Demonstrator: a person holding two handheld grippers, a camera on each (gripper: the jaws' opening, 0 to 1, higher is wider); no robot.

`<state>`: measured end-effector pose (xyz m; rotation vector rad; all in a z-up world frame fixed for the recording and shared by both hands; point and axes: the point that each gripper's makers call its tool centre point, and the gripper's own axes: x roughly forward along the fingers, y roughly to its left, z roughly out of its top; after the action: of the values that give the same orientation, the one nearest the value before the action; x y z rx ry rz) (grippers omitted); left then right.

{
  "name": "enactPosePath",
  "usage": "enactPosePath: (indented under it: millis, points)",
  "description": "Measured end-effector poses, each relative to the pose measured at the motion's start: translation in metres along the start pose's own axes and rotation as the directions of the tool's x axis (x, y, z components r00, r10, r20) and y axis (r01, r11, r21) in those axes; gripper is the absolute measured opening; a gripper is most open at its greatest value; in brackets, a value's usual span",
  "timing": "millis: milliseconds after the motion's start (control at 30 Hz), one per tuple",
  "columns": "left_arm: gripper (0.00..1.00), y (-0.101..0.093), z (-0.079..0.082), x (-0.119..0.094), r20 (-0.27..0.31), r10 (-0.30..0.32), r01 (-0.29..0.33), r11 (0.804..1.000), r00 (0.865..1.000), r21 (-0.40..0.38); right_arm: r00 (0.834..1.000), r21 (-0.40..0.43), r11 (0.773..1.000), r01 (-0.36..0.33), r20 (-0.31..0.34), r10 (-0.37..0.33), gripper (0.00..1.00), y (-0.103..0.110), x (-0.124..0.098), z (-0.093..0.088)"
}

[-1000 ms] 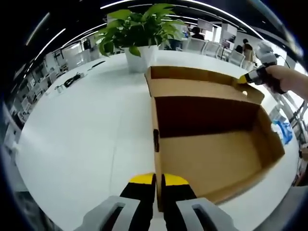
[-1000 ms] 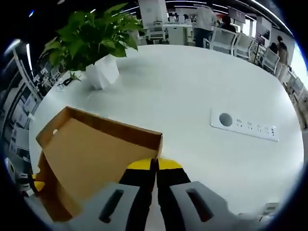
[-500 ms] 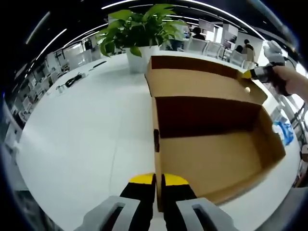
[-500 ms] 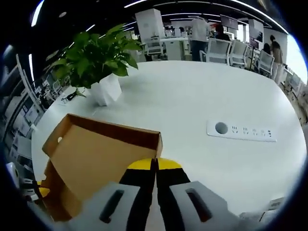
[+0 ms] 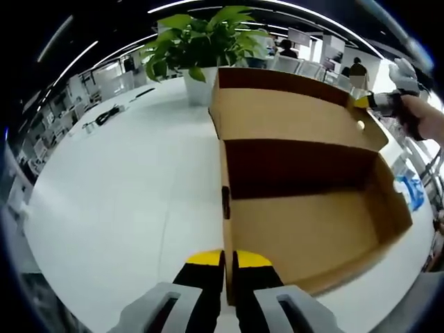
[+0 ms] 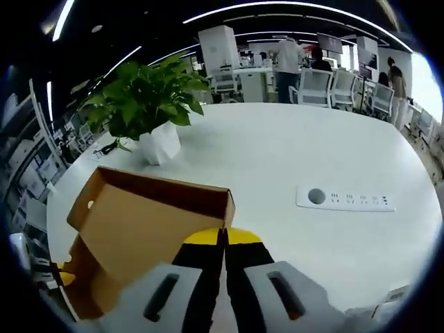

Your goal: Operate the shoe box by opening the lid, removing the specified soft item, and placing it in the target area until the item is outside and the box remains undamaged.

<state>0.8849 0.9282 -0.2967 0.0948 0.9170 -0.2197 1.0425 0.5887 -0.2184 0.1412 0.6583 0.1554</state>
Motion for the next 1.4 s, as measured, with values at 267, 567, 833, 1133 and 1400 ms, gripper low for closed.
enactPosePath:
  millis: [267,567,833,1133,1400]
  points:
    - [0.04,-0.001,0.000,0.001,0.003,0.003,-0.003,1.000,1.000,-0.005,0.999,-0.009,1.000,-0.015,0.029,0.015,0.00,0.002,-0.002,0.013]
    - [0.04,0.000,0.001,0.004,0.004,0.009,-0.009,1.000,1.000,-0.019,0.997,-0.025,0.999,-0.040,0.069,0.042,0.00,0.013,-0.017,0.024]
    - [0.04,0.000,0.001,0.006,0.005,0.013,-0.013,1.000,1.000,-0.028,0.994,-0.050,0.997,-0.055,0.091,0.059,0.00,0.019,-0.034,0.024]
    - [0.04,0.000,-0.001,0.007,0.009,0.020,-0.019,0.999,1.000,-0.033,0.988,-0.102,0.993,-0.050,0.140,0.064,0.00,0.026,-0.053,0.023]
    - [0.04,0.002,0.000,0.010,0.008,0.023,-0.022,0.999,1.000,-0.032,0.984,-0.121,0.992,-0.044,0.164,0.064,0.00,0.028,-0.067,0.020]
